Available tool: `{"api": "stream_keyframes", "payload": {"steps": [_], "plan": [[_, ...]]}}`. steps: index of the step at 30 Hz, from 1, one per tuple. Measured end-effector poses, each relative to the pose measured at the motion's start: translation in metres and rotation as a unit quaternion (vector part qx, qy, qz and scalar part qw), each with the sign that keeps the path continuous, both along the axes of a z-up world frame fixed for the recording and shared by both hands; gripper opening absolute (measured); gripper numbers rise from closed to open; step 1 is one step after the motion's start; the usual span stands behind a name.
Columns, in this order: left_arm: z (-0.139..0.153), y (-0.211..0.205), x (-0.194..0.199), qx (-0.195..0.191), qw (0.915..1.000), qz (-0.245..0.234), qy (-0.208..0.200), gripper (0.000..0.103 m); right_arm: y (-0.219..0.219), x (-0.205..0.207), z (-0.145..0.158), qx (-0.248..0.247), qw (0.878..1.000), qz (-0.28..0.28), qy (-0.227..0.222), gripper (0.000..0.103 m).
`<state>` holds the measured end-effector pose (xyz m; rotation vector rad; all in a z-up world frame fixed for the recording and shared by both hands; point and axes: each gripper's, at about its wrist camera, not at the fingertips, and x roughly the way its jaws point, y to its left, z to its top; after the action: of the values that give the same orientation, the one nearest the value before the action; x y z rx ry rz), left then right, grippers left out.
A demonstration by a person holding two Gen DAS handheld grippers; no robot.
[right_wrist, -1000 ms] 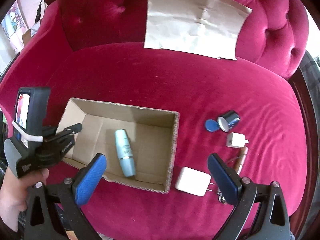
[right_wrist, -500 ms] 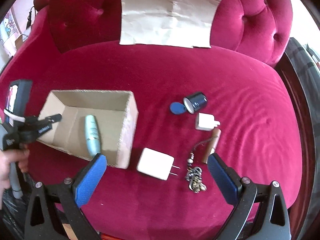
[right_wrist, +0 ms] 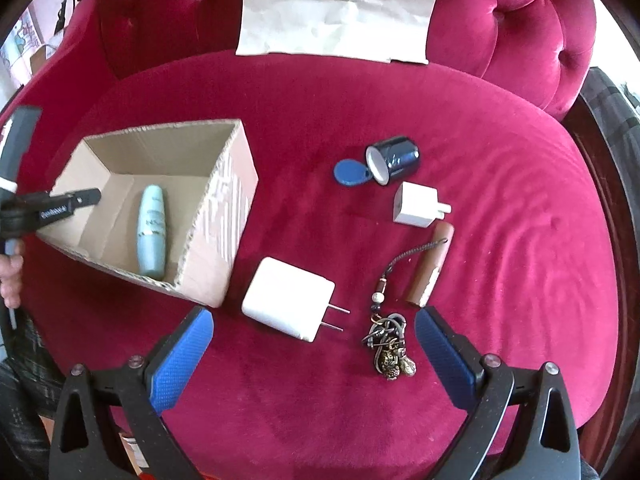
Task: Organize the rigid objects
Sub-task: 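Move the right tool to the large white charger and grasp it, then release the white charger into the box with right tool while left tool holds box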
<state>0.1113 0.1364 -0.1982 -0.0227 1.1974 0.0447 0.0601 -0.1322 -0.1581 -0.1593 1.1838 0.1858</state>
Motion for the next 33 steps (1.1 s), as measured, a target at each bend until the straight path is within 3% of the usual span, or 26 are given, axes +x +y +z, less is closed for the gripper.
{"api": "stream_keyframes", "payload": {"steps": [7, 22, 24, 29, 33], "plan": [[0.000, -0.001, 0.000, 0.000, 1.0000, 0.000, -0.001, 0.003, 0.000, 0.004, -0.024, -0.008, 1.000, 0.004, 0.013, 0.103], [0.000, -0.002, -0.002, 0.000, 1.0000, 0.001, -0.002, 0.003, 0.008, 0.021, -0.045, -0.003, 1.000, 0.010, 0.017, 0.101], [0.000, -0.002, -0.003, 0.000, 1.0000, 0.000, -0.002, 0.003, 0.012, 0.024, -0.046, -0.002, 1.000, 0.014, 0.017, 0.097], [-0.001, -0.003, -0.002, 0.001, 1.0000, 0.000, -0.002, 0.003, 0.019, 0.024, -0.051, 0.005, 0.999, 0.025, 0.024, 0.074], [-0.001, -0.003, -0.002, 0.001, 1.0000, 0.000, -0.002, 0.003, 0.023, 0.022, -0.052, 0.006, 0.999, 0.028, 0.023, 0.074]]}}
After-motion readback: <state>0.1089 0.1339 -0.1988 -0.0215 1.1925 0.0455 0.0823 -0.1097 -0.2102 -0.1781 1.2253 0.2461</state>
